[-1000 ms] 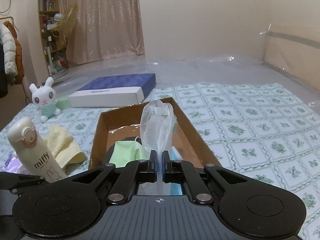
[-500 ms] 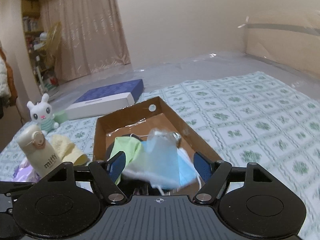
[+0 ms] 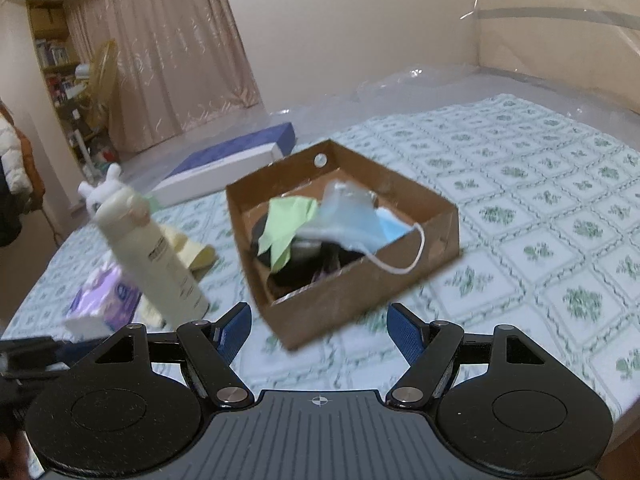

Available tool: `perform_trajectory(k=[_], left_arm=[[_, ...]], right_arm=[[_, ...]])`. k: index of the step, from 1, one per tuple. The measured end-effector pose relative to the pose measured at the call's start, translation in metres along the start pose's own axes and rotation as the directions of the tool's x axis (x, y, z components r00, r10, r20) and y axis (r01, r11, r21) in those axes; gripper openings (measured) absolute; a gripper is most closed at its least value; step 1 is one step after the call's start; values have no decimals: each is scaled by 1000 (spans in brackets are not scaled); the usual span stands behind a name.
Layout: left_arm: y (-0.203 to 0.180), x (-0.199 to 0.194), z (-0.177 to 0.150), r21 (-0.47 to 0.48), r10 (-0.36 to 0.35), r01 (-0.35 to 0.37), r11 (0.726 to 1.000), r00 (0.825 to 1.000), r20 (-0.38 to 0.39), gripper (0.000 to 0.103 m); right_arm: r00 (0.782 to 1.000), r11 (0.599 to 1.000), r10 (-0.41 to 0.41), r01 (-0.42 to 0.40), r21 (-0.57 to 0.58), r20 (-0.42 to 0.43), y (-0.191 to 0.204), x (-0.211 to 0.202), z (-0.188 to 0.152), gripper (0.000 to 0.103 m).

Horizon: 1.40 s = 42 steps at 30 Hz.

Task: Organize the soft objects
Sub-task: 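Withdraw both open tools from the box toward the yellow towel, then grasp the white cloth with the left tool while the right tool grasps the yellow towel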

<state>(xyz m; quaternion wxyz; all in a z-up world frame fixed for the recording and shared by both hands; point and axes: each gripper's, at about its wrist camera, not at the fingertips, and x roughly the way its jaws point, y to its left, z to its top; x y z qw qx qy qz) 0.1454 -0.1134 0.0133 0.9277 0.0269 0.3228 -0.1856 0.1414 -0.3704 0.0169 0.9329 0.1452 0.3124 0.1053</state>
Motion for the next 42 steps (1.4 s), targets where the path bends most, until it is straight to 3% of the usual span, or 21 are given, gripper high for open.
perform_trajectory(k=[7, 12, 16, 18, 22, 24, 30, 39, 42], left_arm=[[47, -53, -17, -31, 62, -61, 998, 998, 29, 40], [83, -88, -28, -45, 87, -85, 995, 996, 38, 57], [106, -109, -31, -15, 111, -110, 994, 993, 42, 62], [117, -117, -31, 7, 119, -120, 993, 992, 41, 72], [142, -131, -28, 62, 148, -152, 986, 987, 59, 79], [155, -137, -25, 75, 158, -163, 984, 986, 60, 88], [200, -138, -12, 73, 161, -164, 984, 986, 47, 91], [265, -113, 25, 147, 197, -197, 969, 980, 18, 92], [286, -99, 44, 179, 206, -204, 963, 979, 5, 92]], right_arm=[[1000, 998, 13, -14, -66, -27, 22, -20, -7, 74], [997, 991, 59, -64, -120, -43, 39, -31, -3, 74], [995, 982, 93, -98, -161, -41, 47, -37, 5, 74], [994, 973, 103, -108, -202, -35, 48, -38, 12, 74], [989, 919, 148, -137, -370, 2, 50, -42, 27, 74], [988, 888, 154, -144, -437, -13, 49, -40, 36, 74], [983, 837, 182, -171, -520, -30, 42, -24, 84, 75], [964, 738, 205, -268, -620, -172, 53, 63, 161, 75], [949, 670, 216, -314, -673, -229, 74, 100, 182, 75]])
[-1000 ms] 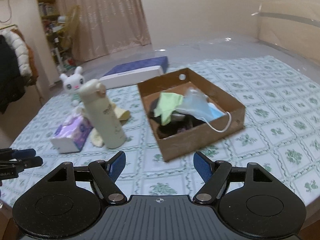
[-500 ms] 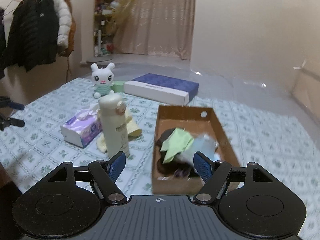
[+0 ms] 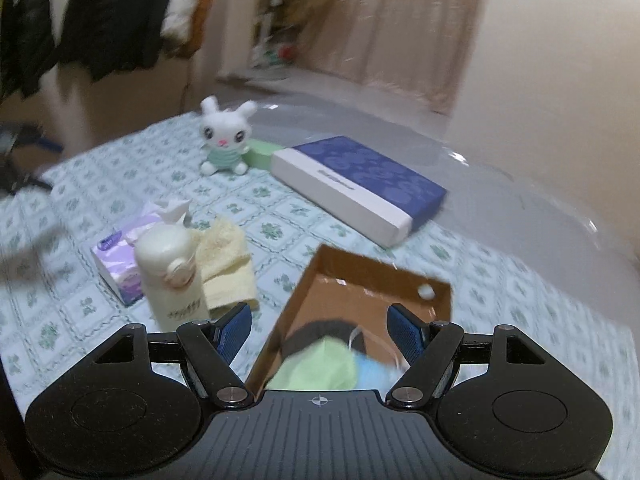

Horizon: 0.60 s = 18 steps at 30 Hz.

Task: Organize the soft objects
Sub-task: 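Grasp the white cloth with the left tool while the right tool grasps the yellow towel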

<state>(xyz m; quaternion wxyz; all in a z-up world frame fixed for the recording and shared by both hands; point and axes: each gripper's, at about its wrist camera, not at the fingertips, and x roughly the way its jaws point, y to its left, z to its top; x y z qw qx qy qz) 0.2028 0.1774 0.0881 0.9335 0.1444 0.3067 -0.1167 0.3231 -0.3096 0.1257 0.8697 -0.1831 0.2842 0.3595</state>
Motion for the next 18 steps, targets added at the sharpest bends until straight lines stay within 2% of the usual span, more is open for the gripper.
perform_trajectory(k=[3, 10, 13, 18], left_arm=[[17, 17, 14, 46, -8, 7, 999, 1000, 19, 92], [41, 74, 37, 107, -45, 49, 993, 998, -40, 92], [48, 101, 42, 121, -80, 87, 989, 995, -65, 92], [52, 142, 45, 147, -138, 152, 977, 985, -102, 92]], right_arm=[[998, 994, 50, -53, -97, -31, -6, 37, 31, 74], [980, 960, 157, -180, -215, -121, -16, 122, 85, 74], [965, 944, 203, -238, -228, -168, -16, 158, 97, 74], [926, 905, 271, -338, -259, -262, -2, 215, 101, 75]])
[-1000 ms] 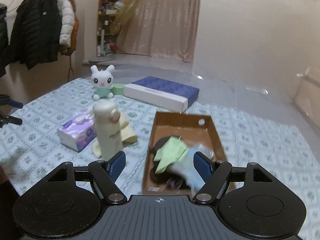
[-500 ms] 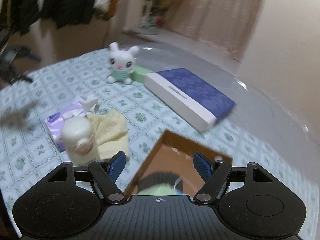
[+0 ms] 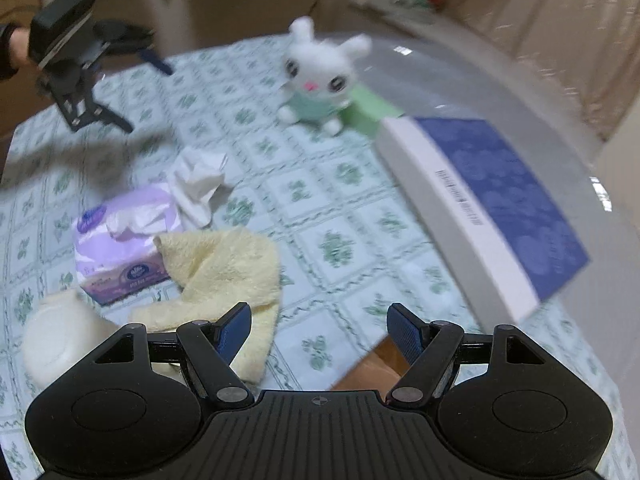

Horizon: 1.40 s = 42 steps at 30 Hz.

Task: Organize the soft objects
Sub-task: 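Grasp the white cloth with the left tool while the right tool grasps the yellow towel, then lift the white cloth with the left tool while the right tool lifts the towel toward the box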

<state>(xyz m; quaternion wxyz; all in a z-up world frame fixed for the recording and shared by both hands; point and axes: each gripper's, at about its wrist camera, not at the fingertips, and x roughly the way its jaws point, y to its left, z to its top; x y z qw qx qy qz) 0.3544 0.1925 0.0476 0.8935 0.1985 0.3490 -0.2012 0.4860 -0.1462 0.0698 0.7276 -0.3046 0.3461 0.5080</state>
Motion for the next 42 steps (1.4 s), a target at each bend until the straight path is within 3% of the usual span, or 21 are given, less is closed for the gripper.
perform_trajectory(k=[4, 9, 18, 22, 28, 34, 38, 39, 42], left_arm=[[4, 29, 3, 21, -46, 47, 999, 998, -42, 92], [1, 56, 1, 118, -116, 127, 985, 988, -98, 92], [0, 93, -9, 296, -174, 222, 929, 968, -182, 92], [-2, 110, -14, 302, -186, 247, 921, 958, -218, 90], [-3, 122, -21, 261, -245, 306, 916, 939, -241, 77], [-6, 120, -20, 235, -289, 349, 907, 923, -254, 45], [-9, 117, -19, 214, -305, 364, 906, 915, -263, 23], [-10, 116, -19, 214, -306, 365, 906, 915, -263, 20], [-10, 114, -19, 202, -309, 365, 909, 914, -261, 15]], right_arm=[[993, 995, 102, -103, -12, -64, -1, 40, 9, 74], [965, 977, 207, -214, -27, -162, 4, 82, 19, 75], [921, 952, 265, -297, -75, -287, 24, 131, 27, 75], [910, 946, 272, -313, -88, -314, 28, 142, 27, 75], [894, 936, 283, -336, -101, -347, 37, 158, 30, 77], [889, 948, 232, -298, -113, -395, 46, 176, 31, 77], [884, 957, 232, -281, -65, -406, 45, 182, 36, 52], [882, 955, 240, -289, -64, -406, 46, 181, 36, 43], [881, 951, 241, -298, -83, -406, 52, 179, 37, 32]])
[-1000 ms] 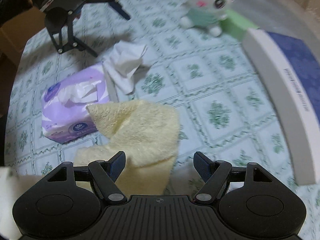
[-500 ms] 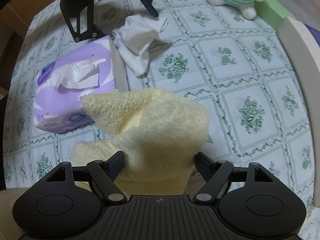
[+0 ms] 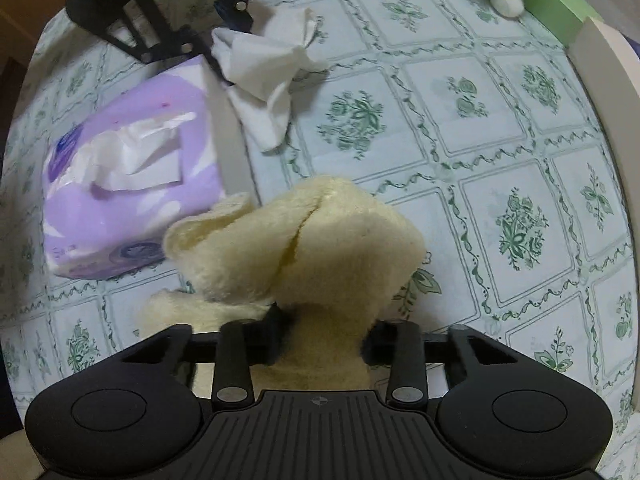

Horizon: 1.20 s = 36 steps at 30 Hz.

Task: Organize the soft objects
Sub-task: 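Lift the white cloth with the left tool while the right tool lifts the towel toward the box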

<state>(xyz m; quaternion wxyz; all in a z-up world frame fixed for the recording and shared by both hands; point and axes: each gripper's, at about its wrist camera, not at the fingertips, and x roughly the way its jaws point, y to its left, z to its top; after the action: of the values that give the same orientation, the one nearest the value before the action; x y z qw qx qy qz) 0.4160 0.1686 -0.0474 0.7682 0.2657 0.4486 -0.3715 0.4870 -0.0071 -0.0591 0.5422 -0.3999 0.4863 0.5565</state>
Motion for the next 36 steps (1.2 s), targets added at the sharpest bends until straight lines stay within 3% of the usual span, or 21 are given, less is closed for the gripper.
perform_trajectory(k=[10, 16, 19, 23, 26, 31, 36], left_arm=[[3, -23, -2, -71, 92, -91, 993, 996, 18, 11], [8, -41, -5, -190, 184, -178, 966, 983, 17, 10], [10, -50, -7, -267, 214, -202, 942, 977, 18, 10], [6, -65, -10, -363, 252, -227, 904, 968, 20, 10], [-3, -76, -12, -432, 273, -238, 870, 962, 19, 10], [-33, -102, -13, -523, 317, -247, 816, 947, 47, 10], [-77, -124, -11, -546, 370, -276, 791, 927, 68, 10]], right_arm=[[989, 993, -122, 122, 5, 85, 6, -25, -3, 26], [951, 955, -279, 259, 147, 133, -7, -53, -10, 26], [912, 907, -389, 352, 232, 135, -14, -71, -22, 26], [872, 849, -465, 390, 357, 153, -12, -98, -49, 26], [834, 778, -533, 417, 469, 143, -3, -120, -74, 26], [764, 625, -636, 423, 657, 113, 34, -148, -128, 26], [728, 524, -678, 378, 763, 104, 91, -167, -182, 26]])
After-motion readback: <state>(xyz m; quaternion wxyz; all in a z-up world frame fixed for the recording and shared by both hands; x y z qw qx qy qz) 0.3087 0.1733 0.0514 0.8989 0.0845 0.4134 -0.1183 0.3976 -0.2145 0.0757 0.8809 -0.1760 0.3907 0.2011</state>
